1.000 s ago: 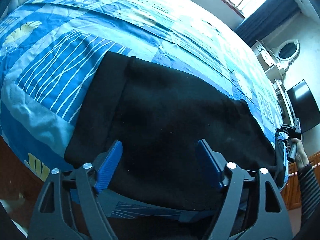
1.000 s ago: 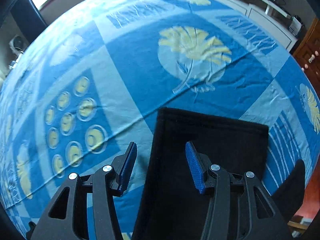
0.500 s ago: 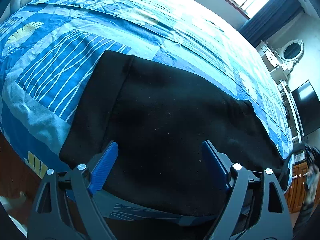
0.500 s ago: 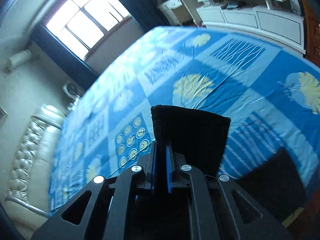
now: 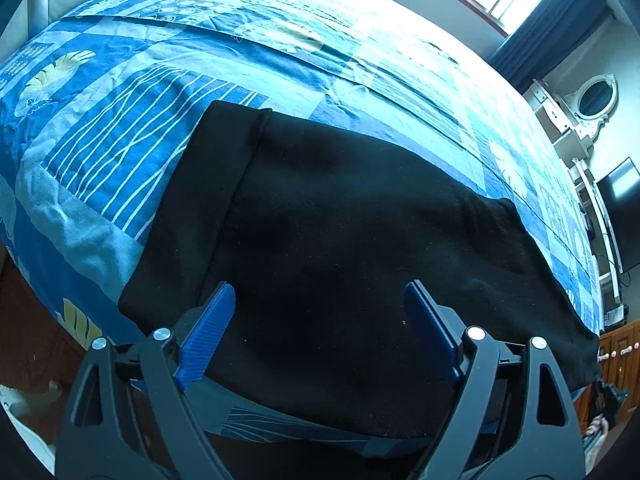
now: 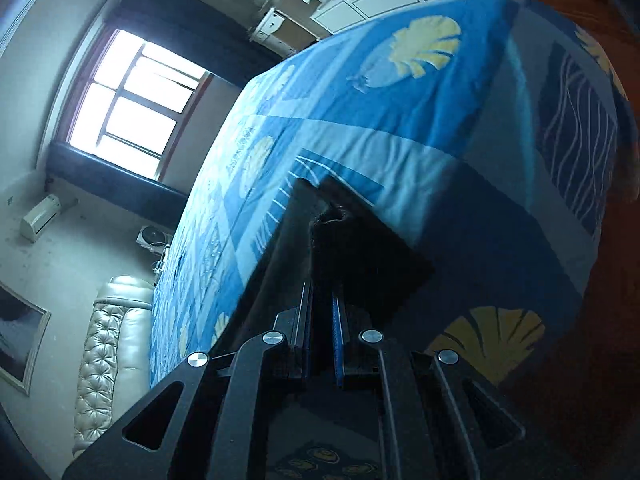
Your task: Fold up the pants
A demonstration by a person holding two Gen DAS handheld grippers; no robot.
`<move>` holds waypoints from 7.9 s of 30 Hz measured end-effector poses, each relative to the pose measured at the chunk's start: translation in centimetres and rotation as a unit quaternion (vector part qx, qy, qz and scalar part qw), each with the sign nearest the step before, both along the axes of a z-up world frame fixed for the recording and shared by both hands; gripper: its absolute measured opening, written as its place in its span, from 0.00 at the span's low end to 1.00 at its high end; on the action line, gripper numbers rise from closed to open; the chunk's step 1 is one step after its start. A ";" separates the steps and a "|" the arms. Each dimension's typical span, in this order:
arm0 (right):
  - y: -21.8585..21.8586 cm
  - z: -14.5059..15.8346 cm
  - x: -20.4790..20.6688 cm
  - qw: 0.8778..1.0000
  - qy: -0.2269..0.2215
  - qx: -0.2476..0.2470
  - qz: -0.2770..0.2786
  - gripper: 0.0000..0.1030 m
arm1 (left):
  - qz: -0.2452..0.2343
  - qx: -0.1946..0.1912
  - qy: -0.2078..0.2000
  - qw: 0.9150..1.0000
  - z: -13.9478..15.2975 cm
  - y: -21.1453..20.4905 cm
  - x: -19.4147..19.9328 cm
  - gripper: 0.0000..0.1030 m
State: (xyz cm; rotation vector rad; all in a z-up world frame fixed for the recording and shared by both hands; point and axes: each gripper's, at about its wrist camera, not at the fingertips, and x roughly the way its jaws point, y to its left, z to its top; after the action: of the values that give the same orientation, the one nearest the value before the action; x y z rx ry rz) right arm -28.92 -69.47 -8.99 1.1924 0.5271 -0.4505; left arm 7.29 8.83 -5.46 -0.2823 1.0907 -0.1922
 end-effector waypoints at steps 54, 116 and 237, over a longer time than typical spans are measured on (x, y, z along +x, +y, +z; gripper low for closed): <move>-7.4 -0.8 9.3 0.978 0.030 -0.009 0.205 0.64 | 0.024 0.060 -0.015 0.998 -0.6 -2.1 0.0 0.94; 39.0 6.0 29.3 0.852 0.142 -0.199 0.463 0.22 | -0.035 0.053 -0.069 0.996 4.4 -2.6 -4.4 0.96; 37.2 1.0 23.8 0.864 -0.058 0.127 0.483 0.56 | -0.108 -0.231 0.014 0.967 -2.7 10.3 10.8 0.95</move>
State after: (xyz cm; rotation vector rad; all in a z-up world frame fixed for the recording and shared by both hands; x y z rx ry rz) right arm -5.09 -32.31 -7.99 1.0373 1.0147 0.5670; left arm 18.12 19.14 -8.14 -0.5851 1.0944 -0.6434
